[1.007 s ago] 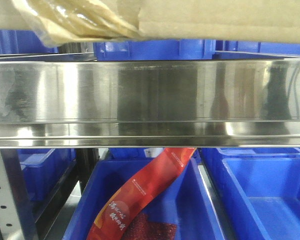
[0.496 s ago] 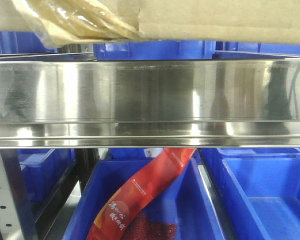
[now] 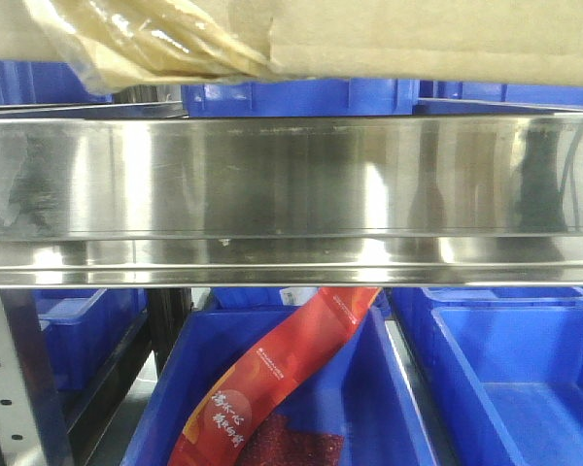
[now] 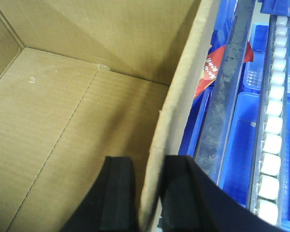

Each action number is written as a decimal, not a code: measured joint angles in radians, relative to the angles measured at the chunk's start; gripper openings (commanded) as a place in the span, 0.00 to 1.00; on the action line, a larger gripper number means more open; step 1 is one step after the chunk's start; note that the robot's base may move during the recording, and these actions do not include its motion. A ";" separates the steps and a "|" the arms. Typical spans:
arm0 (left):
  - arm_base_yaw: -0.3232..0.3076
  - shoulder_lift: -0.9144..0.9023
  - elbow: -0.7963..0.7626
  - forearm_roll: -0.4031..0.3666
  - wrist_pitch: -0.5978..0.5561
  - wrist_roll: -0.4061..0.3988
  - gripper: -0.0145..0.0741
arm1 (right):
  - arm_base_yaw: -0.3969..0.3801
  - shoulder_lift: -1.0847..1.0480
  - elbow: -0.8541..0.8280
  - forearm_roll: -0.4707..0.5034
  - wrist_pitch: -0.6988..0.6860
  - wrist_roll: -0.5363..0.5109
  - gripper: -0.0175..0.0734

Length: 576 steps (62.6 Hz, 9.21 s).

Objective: Grab carton from right shelf to conveyor
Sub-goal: 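Lift the carton off the shelf with both grippers, then hold the carton with both grippers while driving toward the conveyor, then carry the carton over the grey conveyor belt with both grippers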

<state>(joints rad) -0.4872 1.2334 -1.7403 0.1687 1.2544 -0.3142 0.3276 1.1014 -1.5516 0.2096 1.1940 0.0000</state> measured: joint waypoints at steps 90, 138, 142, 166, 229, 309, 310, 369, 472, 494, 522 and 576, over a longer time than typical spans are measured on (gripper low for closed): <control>0.000 0.000 0.000 0.004 0.000 0.000 0.16 | 0.000 0.000 0.000 0.003 -0.004 0.000 0.12; 0.000 0.000 0.000 0.004 -0.002 0.000 0.16 | 0.000 0.000 0.000 0.003 -0.004 0.000 0.12; 0.000 0.000 0.000 0.004 -0.002 0.000 0.16 | 0.000 0.000 0.000 0.003 -0.004 0.000 0.12; 0.000 0.000 0.000 0.004 -0.002 0.000 0.16 | 0.000 0.000 0.000 0.003 -0.004 0.000 0.12; 0.000 0.000 0.000 0.004 -0.002 0.000 0.16 | 0.000 0.000 0.000 0.003 -0.004 0.000 0.12; 0.000 0.000 0.000 0.004 -0.002 0.000 0.16 | 0.000 -0.001 0.000 0.003 -0.004 0.000 0.12; 0.000 0.000 0.000 0.004 -0.002 0.000 0.16 | 0.000 -0.001 0.000 0.003 -0.004 0.000 0.12; 0.000 0.000 0.000 0.014 -0.002 0.000 0.16 | 0.000 -0.001 0.000 0.007 -0.007 0.000 0.12; -0.006 0.000 0.000 0.122 -0.017 0.000 0.16 | 0.000 0.000 0.002 0.031 -0.029 0.000 0.12; -0.009 0.000 0.000 0.151 -0.026 0.000 0.16 | 0.000 0.000 0.002 0.039 -0.031 0.000 0.12; -0.009 0.000 0.000 0.155 -0.027 0.000 0.16 | 0.000 0.000 0.002 0.041 -0.031 0.000 0.12; -0.009 0.000 0.000 0.155 -0.027 0.000 0.16 | 0.000 0.000 0.002 0.041 -0.031 0.000 0.12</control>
<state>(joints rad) -0.4964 1.2334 -1.7403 0.3235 1.2274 -0.3142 0.3276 1.1017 -1.5496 0.2501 1.1625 0.0000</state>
